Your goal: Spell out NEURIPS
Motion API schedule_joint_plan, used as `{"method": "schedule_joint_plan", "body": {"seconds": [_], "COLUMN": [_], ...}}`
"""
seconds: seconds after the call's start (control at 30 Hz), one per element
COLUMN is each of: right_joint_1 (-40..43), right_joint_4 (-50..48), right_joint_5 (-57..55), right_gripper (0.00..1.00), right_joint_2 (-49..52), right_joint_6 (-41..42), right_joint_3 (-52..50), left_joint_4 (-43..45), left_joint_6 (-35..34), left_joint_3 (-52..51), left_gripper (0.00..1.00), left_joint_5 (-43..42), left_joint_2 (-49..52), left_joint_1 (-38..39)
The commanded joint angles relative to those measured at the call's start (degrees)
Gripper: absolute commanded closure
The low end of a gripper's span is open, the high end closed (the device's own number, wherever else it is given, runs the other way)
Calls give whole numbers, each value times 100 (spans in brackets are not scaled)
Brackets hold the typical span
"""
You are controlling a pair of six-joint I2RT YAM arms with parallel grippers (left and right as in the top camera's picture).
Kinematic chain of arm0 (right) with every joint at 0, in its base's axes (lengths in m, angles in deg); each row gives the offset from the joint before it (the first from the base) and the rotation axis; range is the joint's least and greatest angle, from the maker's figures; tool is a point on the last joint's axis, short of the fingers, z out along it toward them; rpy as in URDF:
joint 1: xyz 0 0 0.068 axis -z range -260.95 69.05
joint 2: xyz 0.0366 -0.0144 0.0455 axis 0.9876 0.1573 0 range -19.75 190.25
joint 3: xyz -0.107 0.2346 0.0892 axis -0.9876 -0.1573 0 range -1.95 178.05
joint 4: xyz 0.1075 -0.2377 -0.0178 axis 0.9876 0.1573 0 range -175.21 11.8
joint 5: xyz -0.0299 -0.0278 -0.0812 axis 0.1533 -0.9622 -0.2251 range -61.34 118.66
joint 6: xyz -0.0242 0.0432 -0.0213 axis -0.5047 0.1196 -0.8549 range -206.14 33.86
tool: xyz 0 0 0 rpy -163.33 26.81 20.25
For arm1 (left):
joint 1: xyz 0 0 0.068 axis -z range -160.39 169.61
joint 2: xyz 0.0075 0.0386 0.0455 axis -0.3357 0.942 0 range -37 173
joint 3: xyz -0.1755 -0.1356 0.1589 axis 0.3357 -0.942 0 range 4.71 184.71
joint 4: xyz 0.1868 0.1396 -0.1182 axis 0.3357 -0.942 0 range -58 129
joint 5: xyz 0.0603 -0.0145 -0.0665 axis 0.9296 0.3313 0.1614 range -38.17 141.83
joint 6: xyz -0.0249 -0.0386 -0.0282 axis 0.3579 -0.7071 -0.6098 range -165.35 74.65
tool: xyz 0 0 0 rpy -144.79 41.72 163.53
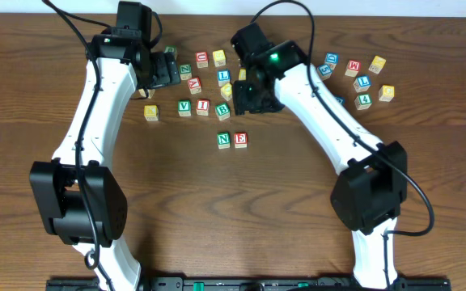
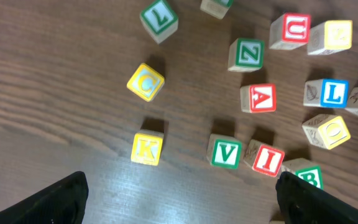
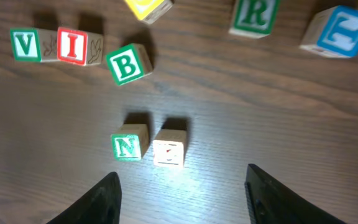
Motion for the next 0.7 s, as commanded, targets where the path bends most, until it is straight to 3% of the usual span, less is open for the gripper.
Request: {"method": "schedule_joint_plan", "body": {"seconds": [0.0, 0.23, 0.47, 0.67], "right_joint_1": [286, 820, 1178, 1224], "right_joint_4": [-17, -50, 94, 376], "right_joint_5": [7, 7, 9, 7], "right_gripper": [40, 36, 33, 33], "right_joint_2": [-262, -662, -844, -844], "right_joint_6": [-245, -389, -389, -391], "right_joint_3": [81, 81, 81, 79], "left_joint_4": [24, -125, -562, -37], "left_joint_6": [323, 695, 973, 1751], "left_joint_3": [326, 1493, 3362, 3910], "left_gripper": [5, 5, 5, 5], "left_joint_5": [0, -448, -417, -356], "left_joint_2": [39, 203, 1154, 1934], "left_joint_1": [13, 31, 315, 492]}}
